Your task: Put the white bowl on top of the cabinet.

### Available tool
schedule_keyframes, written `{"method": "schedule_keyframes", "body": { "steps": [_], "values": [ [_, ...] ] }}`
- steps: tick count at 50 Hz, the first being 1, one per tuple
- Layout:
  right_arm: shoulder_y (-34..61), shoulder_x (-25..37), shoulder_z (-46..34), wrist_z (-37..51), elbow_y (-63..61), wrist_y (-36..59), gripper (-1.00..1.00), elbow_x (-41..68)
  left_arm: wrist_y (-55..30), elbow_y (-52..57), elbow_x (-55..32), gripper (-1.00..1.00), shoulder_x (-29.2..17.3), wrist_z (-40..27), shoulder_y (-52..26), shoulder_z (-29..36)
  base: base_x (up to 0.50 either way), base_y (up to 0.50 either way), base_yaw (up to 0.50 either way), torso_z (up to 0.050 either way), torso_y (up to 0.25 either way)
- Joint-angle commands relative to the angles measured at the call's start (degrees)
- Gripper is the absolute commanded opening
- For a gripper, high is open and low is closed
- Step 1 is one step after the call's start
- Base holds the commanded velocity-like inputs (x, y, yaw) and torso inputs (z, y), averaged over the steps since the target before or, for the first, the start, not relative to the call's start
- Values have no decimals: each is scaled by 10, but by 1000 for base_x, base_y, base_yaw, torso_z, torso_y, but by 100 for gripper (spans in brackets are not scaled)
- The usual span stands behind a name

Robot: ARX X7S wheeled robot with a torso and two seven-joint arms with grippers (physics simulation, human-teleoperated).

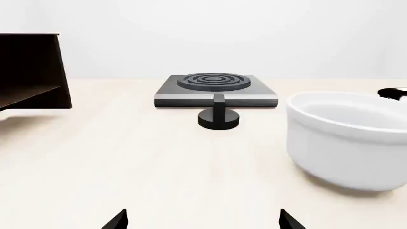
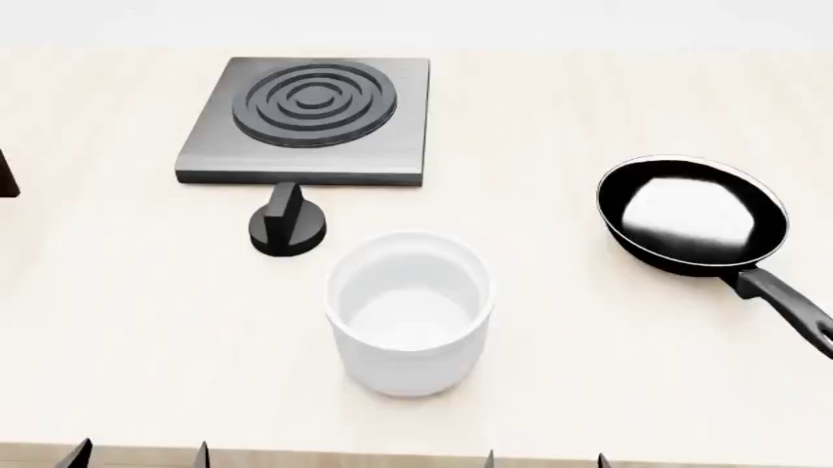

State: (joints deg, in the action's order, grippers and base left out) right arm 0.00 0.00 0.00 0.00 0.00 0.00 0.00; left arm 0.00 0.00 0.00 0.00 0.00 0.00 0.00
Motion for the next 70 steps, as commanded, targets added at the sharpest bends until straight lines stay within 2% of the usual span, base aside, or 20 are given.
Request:
{"method": "schedule_keyframes", "body": {
  "steps": [1, 12, 23, 24, 27, 30, 37, 43, 52, 62, 70],
  "values": [
    [1, 8, -12, 12, 2, 1, 100, 8, -7, 5, -9, 100, -9, -11, 0, 10, 0, 0, 0, 0, 0],
    [4, 27, -27, 44, -17, 25, 100, 26, -14, 19, -23, 100, -31, -28, 3, 33, 0, 0, 0, 0, 0],
    [54, 54, -17, 75, -162, 186, 100, 20, -111, 109, -34, 100, -41, -67, -26, 20, 0, 0, 0, 0, 0],
    [67, 58, -11, 79, -176, 207, 100, 22, -139, 131, -38, 100, -40, -77, -39, 13, 0, 0, 0, 0, 0],
    [89, 61, 4, 87, -207, 243, 100, 32, -154, 147, -33, 100, -43, -91, -60, 10, 0, 0, 0, 0, 0],
    [138, 69, 27, 106, -249, 303, 100, 33, -210, 154, -48, 100, -40, -114, -116, -15, 0, 0, 0, 0, 0],
    [220, 85, 80, 128, -302, 388, 100, 51, -270, 182, -63, 100, -45, -156, -211, -55, 0, 0, 0, 0, 0],
    [250, 100, 102, 135, -308, 404, 100, 54, -284, 175, -77, 100, -44, -184, -260, -84, 0, 0, 0, 0, 0],
    [295, 124, 158, 150, -326, 431, 100, 62, -256, 123, -102, 100, -54, -221, -351, -143, 0, 0, 0, 0, 0],
    [287, 126, 188, 153, -312, 389, 100, 68, -251, 127, -118, 100, -72, -238, -357, -183, 0, 0, 0, 0, 0],
    [295, 125, 203, 171, -301, 384, 100, 63, -237, 105, -119, 100, -74, -244, -358, -185, 0, 0, 0, 0, 0]
  ]
}}
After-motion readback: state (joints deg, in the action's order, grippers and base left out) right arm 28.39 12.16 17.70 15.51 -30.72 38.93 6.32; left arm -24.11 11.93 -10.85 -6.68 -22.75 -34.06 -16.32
